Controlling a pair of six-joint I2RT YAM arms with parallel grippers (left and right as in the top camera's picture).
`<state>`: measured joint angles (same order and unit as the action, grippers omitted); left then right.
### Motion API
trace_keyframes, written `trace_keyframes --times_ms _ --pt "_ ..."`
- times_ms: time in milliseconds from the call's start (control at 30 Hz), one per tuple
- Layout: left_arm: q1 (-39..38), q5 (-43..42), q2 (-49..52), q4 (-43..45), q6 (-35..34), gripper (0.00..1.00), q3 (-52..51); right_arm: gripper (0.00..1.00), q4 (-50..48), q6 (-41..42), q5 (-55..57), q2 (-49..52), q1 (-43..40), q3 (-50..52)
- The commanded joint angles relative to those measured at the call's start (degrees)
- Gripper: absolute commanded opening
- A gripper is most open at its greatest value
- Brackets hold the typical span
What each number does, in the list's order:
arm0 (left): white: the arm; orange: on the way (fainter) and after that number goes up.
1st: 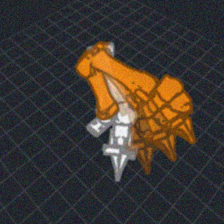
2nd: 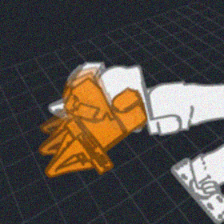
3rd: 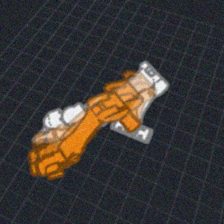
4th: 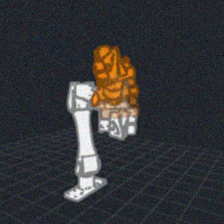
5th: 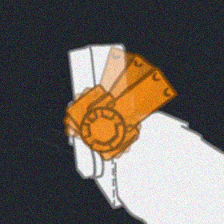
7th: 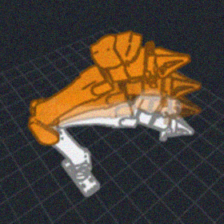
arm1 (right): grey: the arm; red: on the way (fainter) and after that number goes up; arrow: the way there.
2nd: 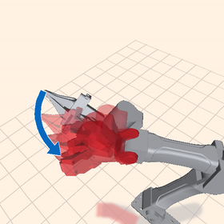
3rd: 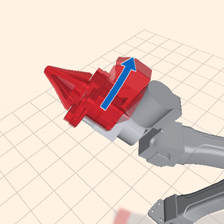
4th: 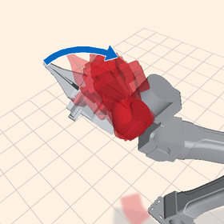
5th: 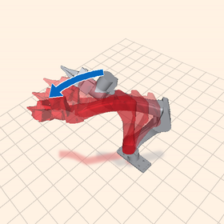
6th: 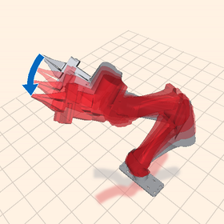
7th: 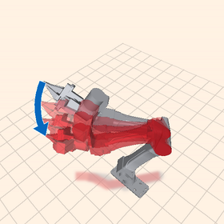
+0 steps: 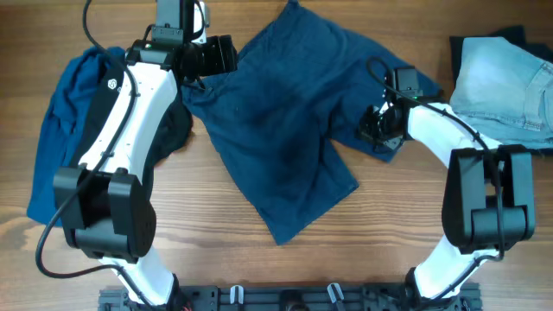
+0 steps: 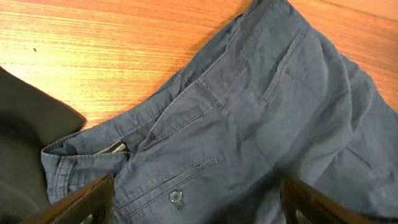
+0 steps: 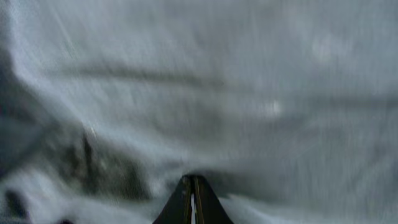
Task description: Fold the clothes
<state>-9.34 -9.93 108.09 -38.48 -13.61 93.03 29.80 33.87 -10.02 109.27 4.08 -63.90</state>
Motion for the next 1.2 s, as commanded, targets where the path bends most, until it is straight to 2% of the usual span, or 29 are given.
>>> trace_keyframes --times_ms 0,400,633,800,900,933,1067,1100,1167 --pt "0.24 0.61 -0.63 0.13 1.68 0.85 -0.11 0.04 -4.28 -0.46 4.15 5.75 -1.84 0.70" --pt "0.20 0.57 -0.63 0.17 1.66 0.86 -0.11 0.04 -24.30 -8.81 8.72 17.31 -8.02 -1.07" --pt "0.20 0.59 -0.63 0.50 1.66 0.86 -0.11 0.05 -33.68 -11.56 10.36 26.10 -8.13 -7.89" --pt "0.20 0.59 -0.61 0.52 1.66 0.86 -0.13 0.13 -35.08 -12.90 10.27 29.42 -8.13 -17.00" --pt "0.20 0.63 -0.57 0.35 1.68 0.87 -0.13 0.19 -28.96 -13.14 10.08 28.98 -8.35 -25.33" --pt "0.20 0.85 -0.52 0.26 1.68 0.87 -0.13 0.22 -24.70 -13.62 10.03 28.74 -8.46 -29.24" --pt "0.20 3.21 -0.52 -1.20 1.73 0.87 -0.13 0.89 -3.37 -17.09 7.28 27.02 -8.83 -46.01" --pt "0.20 3.85 -0.52 -1.81 2.29 0.87 -0.13 1.00 1.66 -17.22 6.49 26.49 -8.98 -49.72" --pt "0.22 4.07 -0.52 -3.23 5.25 0.87 -0.13 1.00 10.45 -17.09 3.91 25.03 -9.20 -55.52"
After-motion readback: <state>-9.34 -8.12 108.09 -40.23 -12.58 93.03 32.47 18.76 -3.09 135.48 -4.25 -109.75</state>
